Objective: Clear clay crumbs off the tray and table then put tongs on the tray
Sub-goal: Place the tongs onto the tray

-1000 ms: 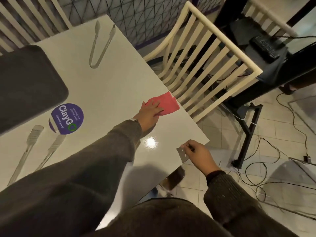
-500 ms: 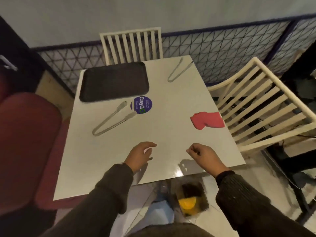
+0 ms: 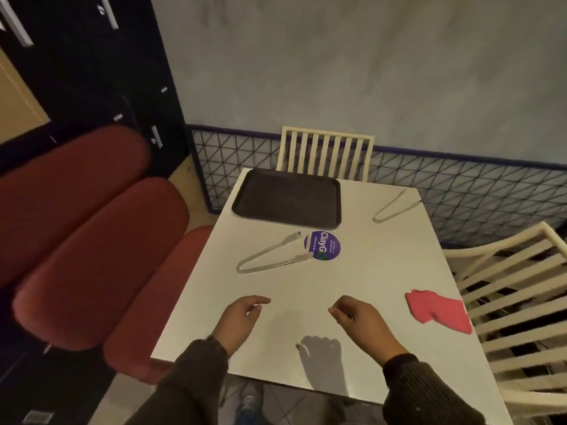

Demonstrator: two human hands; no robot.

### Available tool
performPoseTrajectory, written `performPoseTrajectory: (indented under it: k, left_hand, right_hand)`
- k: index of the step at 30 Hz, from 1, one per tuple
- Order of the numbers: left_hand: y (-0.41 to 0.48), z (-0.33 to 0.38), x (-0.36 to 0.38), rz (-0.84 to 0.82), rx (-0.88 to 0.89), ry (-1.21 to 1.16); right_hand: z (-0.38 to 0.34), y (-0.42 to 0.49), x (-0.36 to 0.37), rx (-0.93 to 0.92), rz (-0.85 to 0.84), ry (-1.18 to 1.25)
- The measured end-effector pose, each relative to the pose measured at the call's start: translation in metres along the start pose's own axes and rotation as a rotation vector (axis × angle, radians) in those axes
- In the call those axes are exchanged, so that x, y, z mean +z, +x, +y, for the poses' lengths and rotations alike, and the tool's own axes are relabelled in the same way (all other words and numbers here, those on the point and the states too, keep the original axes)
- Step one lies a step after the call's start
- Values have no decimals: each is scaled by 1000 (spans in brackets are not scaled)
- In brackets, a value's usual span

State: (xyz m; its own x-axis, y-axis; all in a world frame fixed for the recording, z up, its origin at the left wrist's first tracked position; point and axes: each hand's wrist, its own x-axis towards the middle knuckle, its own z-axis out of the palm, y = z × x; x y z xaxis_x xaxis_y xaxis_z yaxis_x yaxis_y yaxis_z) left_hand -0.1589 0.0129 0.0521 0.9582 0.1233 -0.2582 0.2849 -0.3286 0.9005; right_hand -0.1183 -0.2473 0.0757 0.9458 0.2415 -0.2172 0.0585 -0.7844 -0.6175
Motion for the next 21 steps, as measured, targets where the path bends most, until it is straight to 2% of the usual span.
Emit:
performPoseTrajectory:
  k: [8, 15, 21]
  left_hand:
    - [86, -23, -59, 38, -46, -66]
    - [172, -38, -94, -74, -54, 17]
    - [222, -58, -105, -149, -71, 34]
  right_hand:
    - [-35, 94, 20, 53, -45, -11]
    - [-54, 176, 50, 94, -76, -113]
    - [-58, 234, 72, -58, -104, -352]
